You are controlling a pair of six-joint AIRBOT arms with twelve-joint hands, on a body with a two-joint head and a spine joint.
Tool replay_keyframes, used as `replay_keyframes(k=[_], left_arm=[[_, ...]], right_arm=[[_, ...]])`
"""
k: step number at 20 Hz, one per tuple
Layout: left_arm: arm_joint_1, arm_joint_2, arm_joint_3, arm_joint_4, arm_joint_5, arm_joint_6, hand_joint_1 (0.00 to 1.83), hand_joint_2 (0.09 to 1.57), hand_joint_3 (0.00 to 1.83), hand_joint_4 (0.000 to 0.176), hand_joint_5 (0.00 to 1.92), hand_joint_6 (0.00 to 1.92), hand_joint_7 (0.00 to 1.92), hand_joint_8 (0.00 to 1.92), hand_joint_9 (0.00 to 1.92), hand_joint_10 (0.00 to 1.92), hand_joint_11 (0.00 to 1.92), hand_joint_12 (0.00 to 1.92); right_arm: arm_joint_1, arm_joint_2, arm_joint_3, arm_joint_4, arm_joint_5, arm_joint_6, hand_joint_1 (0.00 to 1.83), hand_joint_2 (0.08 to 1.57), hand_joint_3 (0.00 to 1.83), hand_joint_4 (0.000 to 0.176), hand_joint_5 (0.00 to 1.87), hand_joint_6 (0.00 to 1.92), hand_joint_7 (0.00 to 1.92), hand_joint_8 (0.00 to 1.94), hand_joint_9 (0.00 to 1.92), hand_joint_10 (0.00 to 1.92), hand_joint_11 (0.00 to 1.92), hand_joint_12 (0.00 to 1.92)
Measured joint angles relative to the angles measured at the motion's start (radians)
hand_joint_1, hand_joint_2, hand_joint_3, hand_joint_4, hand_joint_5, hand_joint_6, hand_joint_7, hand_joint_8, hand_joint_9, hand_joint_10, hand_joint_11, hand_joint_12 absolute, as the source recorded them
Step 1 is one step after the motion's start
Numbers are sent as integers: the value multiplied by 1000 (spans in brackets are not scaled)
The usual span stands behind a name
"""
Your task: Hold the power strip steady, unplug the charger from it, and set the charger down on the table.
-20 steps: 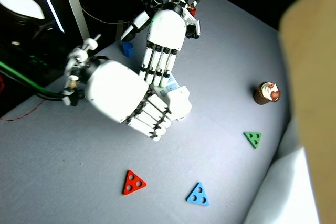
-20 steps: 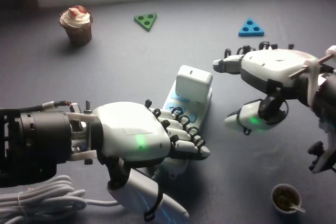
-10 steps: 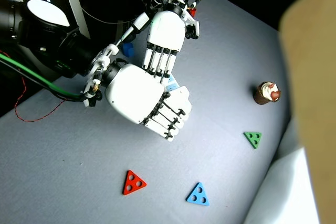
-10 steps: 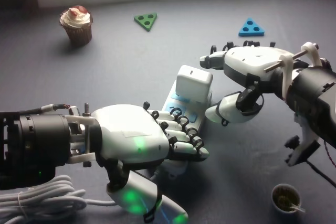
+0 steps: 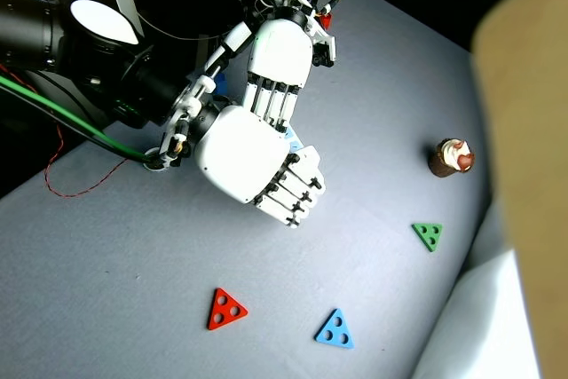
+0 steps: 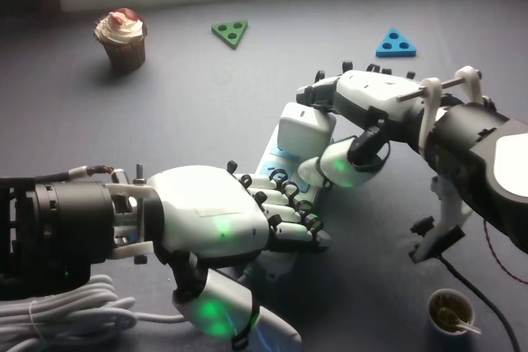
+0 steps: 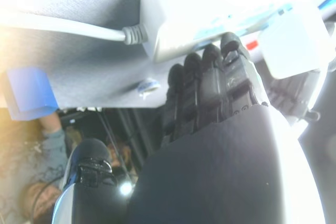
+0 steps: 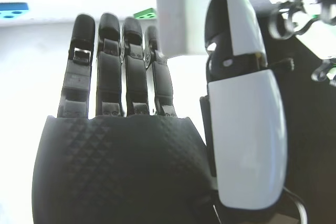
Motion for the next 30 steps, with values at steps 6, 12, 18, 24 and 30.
replay_keyframes(k=[6, 12, 18, 24, 30], left_arm=[[5, 0, 2, -2, -5, -10, 10, 1095, 2, 0, 159, 7, 165, 8, 147, 6, 94, 64], [12, 1, 6, -2, -14, -18, 3, 1096, 1, 0, 158, 2, 156, 2, 133, 0, 88, 54], [18, 1, 6, -2, -16, -21, 0, 1092, 0, 0, 152, 1, 160, 4, 134, 2, 94, 53], [18, 1, 6, -3, -16, -23, 3, 1093, 0, 0, 148, 3, 156, 4, 136, 5, 98, 52], [18, 2, 8, -5, -18, -25, 0, 1089, 0, 0, 150, 5, 163, 6, 159, 12, 127, 62]], right_arm=[[4, -54, 59, -38, -7, 26, 1017, 1079, 0, 0, 413, 14, 447, 15, 451, 17, 120, 755], [4, -67, 71, -61, -1, 37, 1016, 1081, 0, 0, 452, 2, 485, 2, 476, 2, 117, 812], [4, -58, 66, -80, -1, 37, 1031, 1080, 3, 0, 468, 2, 529, 7, 524, 8, 140, 839], [4, -50, 60, -90, -8, 37, 1104, 1028, 0, 0, 704, 4, 747, 3, 736, 6, 337, 813], [4, -46, 60, -99, -9, 39, 1253, 1033, 0, 39, 1150, 688, 1217, 565, 1214, 7, 722, 882]])
